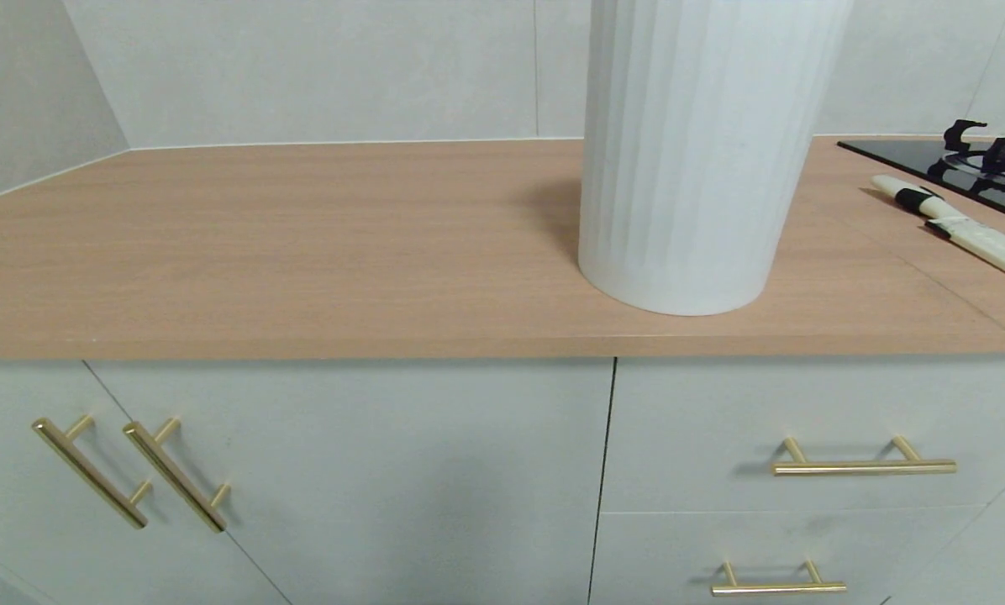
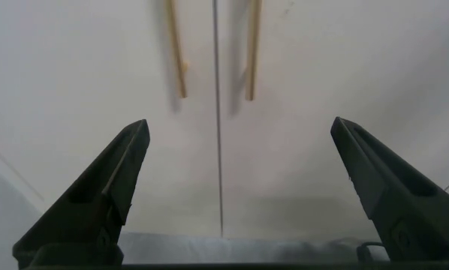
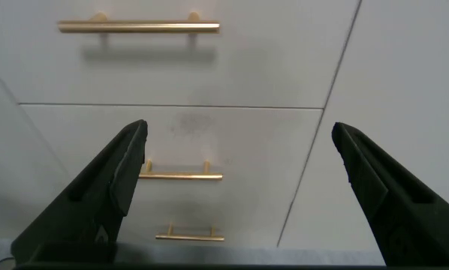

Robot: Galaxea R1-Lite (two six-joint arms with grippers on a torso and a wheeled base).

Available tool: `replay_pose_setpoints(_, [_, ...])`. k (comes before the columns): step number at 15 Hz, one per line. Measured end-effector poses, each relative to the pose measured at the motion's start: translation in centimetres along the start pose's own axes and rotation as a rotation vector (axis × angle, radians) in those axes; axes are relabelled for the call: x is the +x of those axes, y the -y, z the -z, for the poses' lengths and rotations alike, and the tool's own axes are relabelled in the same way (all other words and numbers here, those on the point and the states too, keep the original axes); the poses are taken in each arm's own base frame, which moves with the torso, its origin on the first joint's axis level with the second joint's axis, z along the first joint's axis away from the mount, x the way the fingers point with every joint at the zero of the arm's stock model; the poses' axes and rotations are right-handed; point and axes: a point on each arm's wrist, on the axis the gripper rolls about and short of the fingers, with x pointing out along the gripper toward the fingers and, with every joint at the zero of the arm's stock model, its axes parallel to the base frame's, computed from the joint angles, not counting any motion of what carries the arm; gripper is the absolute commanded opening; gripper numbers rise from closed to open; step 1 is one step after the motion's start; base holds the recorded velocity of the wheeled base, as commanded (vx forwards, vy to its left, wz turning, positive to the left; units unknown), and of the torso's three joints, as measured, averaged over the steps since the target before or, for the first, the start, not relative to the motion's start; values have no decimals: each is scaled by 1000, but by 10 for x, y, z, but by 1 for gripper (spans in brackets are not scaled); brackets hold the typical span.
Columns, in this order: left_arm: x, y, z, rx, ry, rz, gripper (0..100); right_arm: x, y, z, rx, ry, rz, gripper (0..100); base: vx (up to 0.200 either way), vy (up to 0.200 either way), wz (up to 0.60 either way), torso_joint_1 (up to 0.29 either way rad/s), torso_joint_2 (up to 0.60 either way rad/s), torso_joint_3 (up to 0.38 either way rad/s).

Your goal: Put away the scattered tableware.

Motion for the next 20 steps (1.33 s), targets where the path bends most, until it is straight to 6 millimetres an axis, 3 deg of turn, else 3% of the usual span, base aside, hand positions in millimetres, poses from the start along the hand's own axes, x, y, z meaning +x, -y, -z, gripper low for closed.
replay_pose_setpoints(3, [0, 0, 0, 0, 0, 0, 100, 0, 0, 0, 0, 0, 0, 100, 0, -200, 0, 2, 5, 1])
replay_pose_setpoints(20, [0, 0, 0, -1, 0, 0, 100, 0, 0, 0, 0, 0, 0, 100, 0, 0, 0, 0, 0, 0])
